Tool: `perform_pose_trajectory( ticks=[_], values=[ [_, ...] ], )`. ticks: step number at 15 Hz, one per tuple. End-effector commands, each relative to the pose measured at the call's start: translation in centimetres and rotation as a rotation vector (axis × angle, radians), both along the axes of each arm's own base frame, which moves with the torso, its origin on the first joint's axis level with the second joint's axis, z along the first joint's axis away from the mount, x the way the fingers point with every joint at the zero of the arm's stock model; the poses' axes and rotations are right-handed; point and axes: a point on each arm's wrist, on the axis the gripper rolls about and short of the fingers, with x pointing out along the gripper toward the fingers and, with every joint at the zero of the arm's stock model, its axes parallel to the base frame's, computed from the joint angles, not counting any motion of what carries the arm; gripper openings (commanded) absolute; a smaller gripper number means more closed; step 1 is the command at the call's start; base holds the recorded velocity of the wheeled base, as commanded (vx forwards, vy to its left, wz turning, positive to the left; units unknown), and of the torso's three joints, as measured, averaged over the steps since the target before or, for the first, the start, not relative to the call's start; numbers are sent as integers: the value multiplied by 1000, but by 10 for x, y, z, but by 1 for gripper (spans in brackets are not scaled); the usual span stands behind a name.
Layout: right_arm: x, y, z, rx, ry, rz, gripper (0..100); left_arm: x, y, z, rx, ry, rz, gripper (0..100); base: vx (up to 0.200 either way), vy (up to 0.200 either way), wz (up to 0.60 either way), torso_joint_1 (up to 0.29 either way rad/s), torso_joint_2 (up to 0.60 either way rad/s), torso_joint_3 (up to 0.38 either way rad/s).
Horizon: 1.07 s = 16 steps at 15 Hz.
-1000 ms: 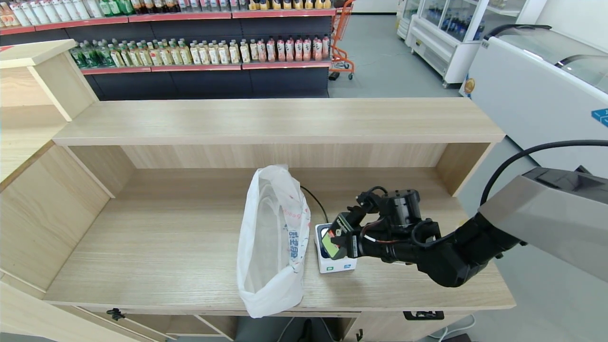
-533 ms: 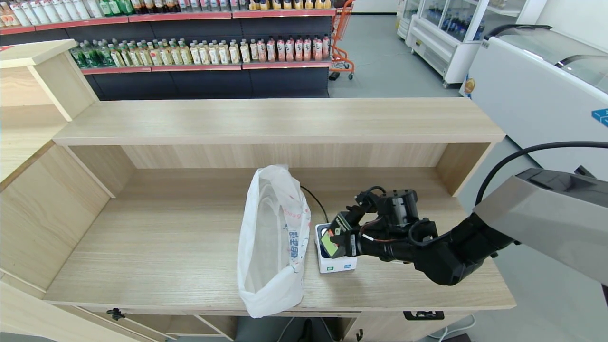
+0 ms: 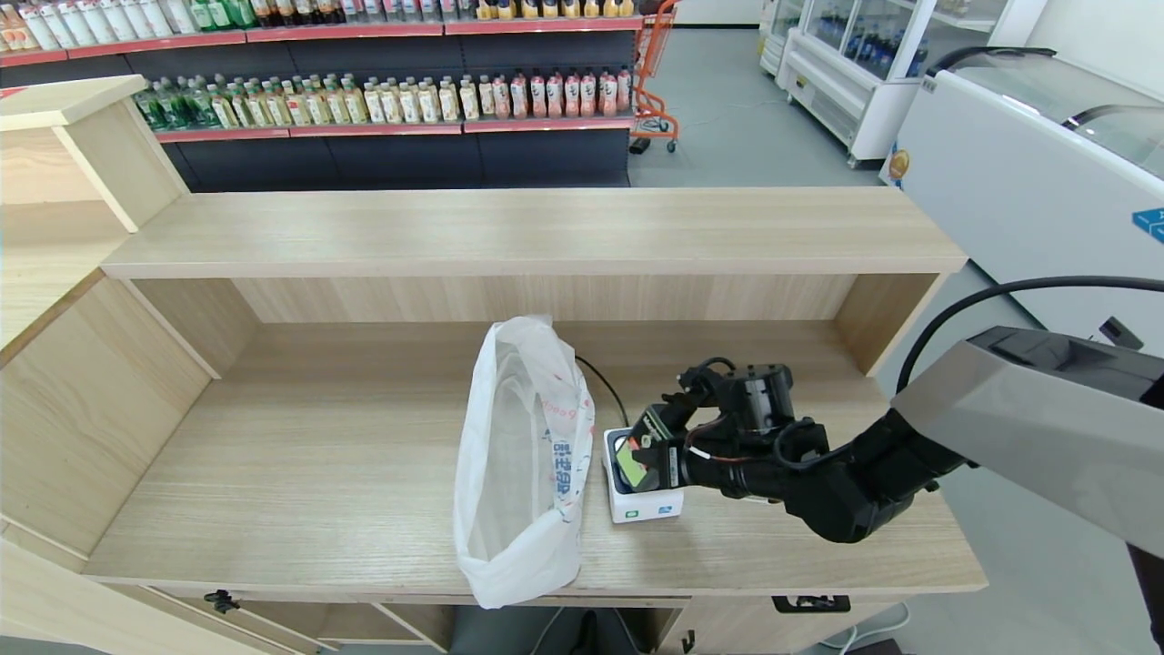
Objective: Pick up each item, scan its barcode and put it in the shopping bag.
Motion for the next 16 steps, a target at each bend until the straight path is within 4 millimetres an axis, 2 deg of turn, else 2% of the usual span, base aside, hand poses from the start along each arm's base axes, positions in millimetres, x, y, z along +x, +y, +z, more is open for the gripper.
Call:
perform_pose_trajectory(
  ticks=[1,5,7,9,10,11,13,16],
  values=[
    [0,1,-5,-5,11,2,0,0,0,0,0,2,0,0,0,0,0,0,0,0],
    [3,4,-7,5,-2,5,0,0,0,0,0,2,0,0,0,0,0,0,0,0],
    [3,0,4,16,-22,-4,0,0,0,0,0,2,0,0,0,0,0,0,0,0],
    [-8,-20,46,68,-77,-51,0,0,0,0,-2,2,0,0,0,0,0,0,0,0],
    [-11,-26,56,75,-91,-64,0,0,0,0,0,2,0,0,0,0,0,0,0,0],
    [-26,-56,87,77,-151,-137,0,0,0,0,0,2,0,0,0,0,0,0,0,0],
    [-46,-90,128,68,-233,-199,0,0,0,0,0,0,0,0,0,0,0,0,0,0],
    [-68,-124,163,15,-342,-300,0,0,0,0,0,-1,0,0,0,0,0,0,0,0]
  ],
)
